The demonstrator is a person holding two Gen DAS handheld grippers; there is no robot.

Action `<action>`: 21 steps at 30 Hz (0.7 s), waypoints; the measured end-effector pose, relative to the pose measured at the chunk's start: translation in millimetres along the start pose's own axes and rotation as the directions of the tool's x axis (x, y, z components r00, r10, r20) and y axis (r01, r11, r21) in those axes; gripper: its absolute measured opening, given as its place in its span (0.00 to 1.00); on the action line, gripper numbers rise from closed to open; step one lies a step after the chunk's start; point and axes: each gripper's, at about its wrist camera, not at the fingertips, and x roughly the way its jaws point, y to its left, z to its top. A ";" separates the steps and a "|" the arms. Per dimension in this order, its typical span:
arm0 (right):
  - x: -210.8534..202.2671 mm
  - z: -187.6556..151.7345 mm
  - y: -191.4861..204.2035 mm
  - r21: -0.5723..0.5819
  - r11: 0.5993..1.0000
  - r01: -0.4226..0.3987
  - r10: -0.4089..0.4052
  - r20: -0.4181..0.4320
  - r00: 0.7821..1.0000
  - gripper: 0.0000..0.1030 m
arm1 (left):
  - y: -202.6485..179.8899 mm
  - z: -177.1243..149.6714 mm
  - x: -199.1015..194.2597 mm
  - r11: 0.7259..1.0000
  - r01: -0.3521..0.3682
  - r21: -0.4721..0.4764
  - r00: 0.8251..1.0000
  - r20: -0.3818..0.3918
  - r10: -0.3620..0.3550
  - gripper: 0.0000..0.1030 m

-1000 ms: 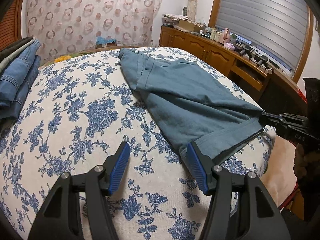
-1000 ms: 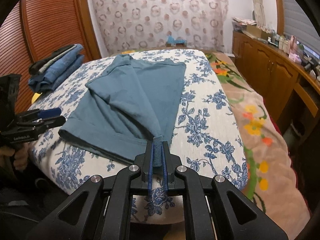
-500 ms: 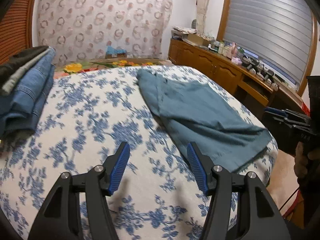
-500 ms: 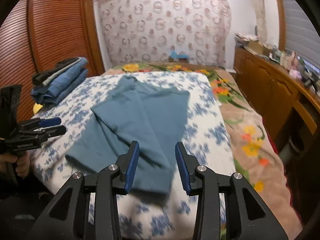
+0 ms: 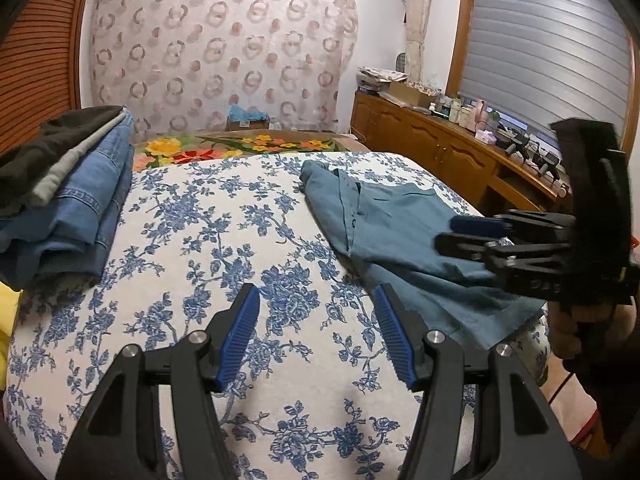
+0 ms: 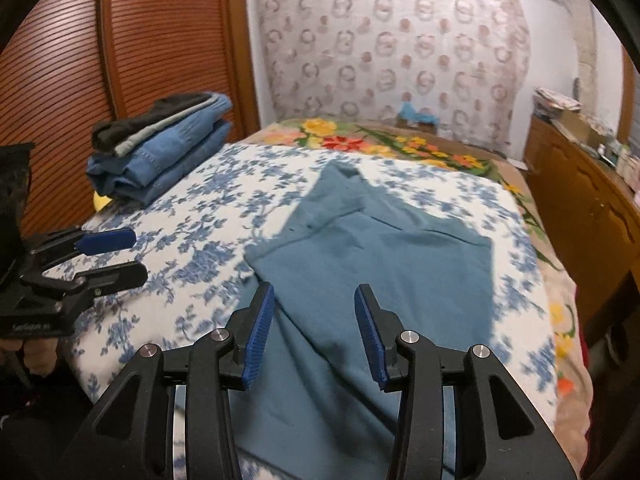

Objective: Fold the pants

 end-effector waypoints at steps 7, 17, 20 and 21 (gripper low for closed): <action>32.9 14.5 18.3 -0.060 0.997 -0.057 0.053 -0.070 0.996 0.41 | 6.2 -1.2 -0.9 1.000 -0.007 -0.014 1.000 0.004 0.007 0.57; 69.7 21.7 28.4 -0.116 0.990 -0.082 0.061 -0.173 0.983 0.28 | 6.1 -7.0 2.0 1.000 -0.005 -0.016 1.000 -0.010 0.004 0.57; 76.7 21.7 24.4 -0.109 0.989 -0.097 0.075 -0.196 0.978 0.16 | 3.1 -8.9 3.6 1.000 0.000 -0.015 1.000 -0.015 0.000 0.57; 77.3 22.2 21.3 -0.088 0.989 -0.117 0.097 -0.199 0.975 0.14 | 2.0 -9.5 4.8 1.000 0.001 -0.016 1.000 -0.017 -0.001 0.57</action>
